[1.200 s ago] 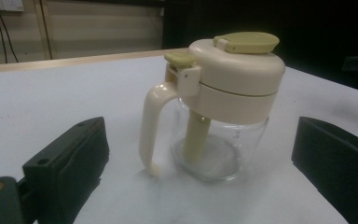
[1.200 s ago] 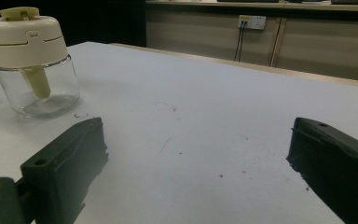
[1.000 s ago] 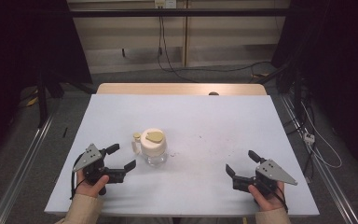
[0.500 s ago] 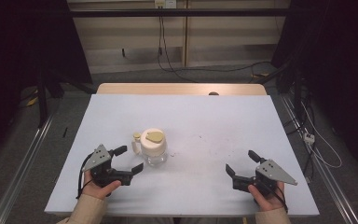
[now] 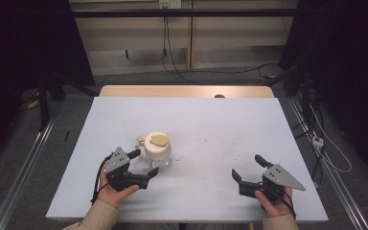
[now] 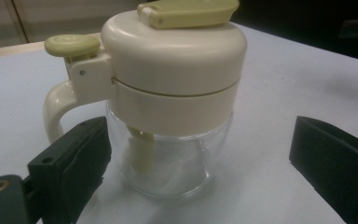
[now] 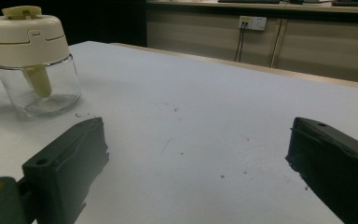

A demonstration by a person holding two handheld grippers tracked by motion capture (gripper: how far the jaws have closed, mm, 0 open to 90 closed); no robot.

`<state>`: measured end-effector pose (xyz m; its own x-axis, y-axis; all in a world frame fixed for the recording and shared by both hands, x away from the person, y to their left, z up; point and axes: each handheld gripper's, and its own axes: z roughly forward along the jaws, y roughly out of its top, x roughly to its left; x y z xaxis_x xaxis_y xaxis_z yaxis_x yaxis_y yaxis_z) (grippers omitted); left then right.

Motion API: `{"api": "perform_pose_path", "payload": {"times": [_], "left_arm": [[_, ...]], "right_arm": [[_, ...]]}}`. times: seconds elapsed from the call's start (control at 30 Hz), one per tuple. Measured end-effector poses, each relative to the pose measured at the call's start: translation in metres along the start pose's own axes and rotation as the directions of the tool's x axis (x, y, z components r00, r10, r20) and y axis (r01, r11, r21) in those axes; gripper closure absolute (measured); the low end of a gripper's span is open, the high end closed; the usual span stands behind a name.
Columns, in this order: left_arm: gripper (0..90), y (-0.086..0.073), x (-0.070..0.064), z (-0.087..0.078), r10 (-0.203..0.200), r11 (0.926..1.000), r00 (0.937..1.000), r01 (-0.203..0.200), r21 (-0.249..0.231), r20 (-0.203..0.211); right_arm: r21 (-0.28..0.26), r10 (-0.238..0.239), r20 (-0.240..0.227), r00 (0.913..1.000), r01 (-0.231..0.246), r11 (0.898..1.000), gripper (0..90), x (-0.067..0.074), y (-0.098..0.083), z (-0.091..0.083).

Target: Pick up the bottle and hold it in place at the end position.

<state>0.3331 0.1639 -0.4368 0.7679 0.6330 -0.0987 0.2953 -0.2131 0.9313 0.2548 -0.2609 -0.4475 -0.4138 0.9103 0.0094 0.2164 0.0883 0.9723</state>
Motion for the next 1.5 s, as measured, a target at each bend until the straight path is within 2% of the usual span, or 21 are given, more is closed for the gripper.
{"api": "perform_pose_path", "payload": {"times": [0.27,0.37,0.43,0.57,0.6,0.87,0.97,1.2,1.33,1.5], "left_arm": [[4.8,0.003,-0.001,0.012,-0.003,0.9997,0.9986,0.004,0.023,-0.053],[4.7,0.002,-0.003,0.019,0.013,0.9988,0.9969,-0.009,0.048,-0.078],[4.7,0.001,-0.004,0.024,0.005,0.9985,0.9958,0.0,0.054,-0.091],[3.8,0.002,-0.008,0.034,0.016,0.9993,0.9916,-0.011,0.035,-0.128],[3.6,0.003,-0.008,0.038,0.011,0.9997,0.9886,-0.008,0.022,-0.15],[3.6,0.003,-0.009,0.053,-0.039,0.9991,0.9802,0.035,-0.024,-0.194],[3.6,0.003,-0.009,0.055,-0.05,0.9984,0.9795,0.044,-0.034,-0.195],[2.8,0.002,-0.012,0.062,-0.05,0.9982,0.9692,0.04,-0.046,-0.241],[3.3,0.002,-0.011,0.063,-0.081,0.995,0.9676,0.064,-0.077,-0.239],[3.7,0.003,-0.011,0.065,-0.082,0.9943,0.967,0.063,-0.086,-0.241]], "right_arm": [[0.003,0.002,-0.001,1.0,-0.002,1.0,4.0,0.0,0.0,0.001],[0.003,0.002,-0.001,1.0,-0.002,1.0,4.1,0.0,0.0,0.001],[0.004,0.002,-0.001,1.0,-0.002,1.0,4.1,0.0,0.0,0.001],[0.004,0.003,-0.002,1.0,-0.003,1.0,4.1,0.0,0.0,0.001],[0.003,0.005,-0.004,1.0,-0.005,1.0,4.1,0.0,0.0,0.001],[0.007,0.011,-0.002,0.9999,-0.011,1.0,4.2,-0.001,-0.001,0.0],[0.005,0.01,-0.003,0.9999,-0.01,1.0,4.3,-0.001,-0.001,0.0],[0.003,0.016,-0.004,0.9999,-0.016,1.0,4.3,-0.001,-0.001,0.0],[0.001,0.02,-0.002,0.9998,-0.02,1.0,4.4,-0.002,-0.001,-0.001],[0.001,0.024,-0.001,0.9997,-0.024,1.0,4.4,-0.003,-0.001,-0.001]]}}
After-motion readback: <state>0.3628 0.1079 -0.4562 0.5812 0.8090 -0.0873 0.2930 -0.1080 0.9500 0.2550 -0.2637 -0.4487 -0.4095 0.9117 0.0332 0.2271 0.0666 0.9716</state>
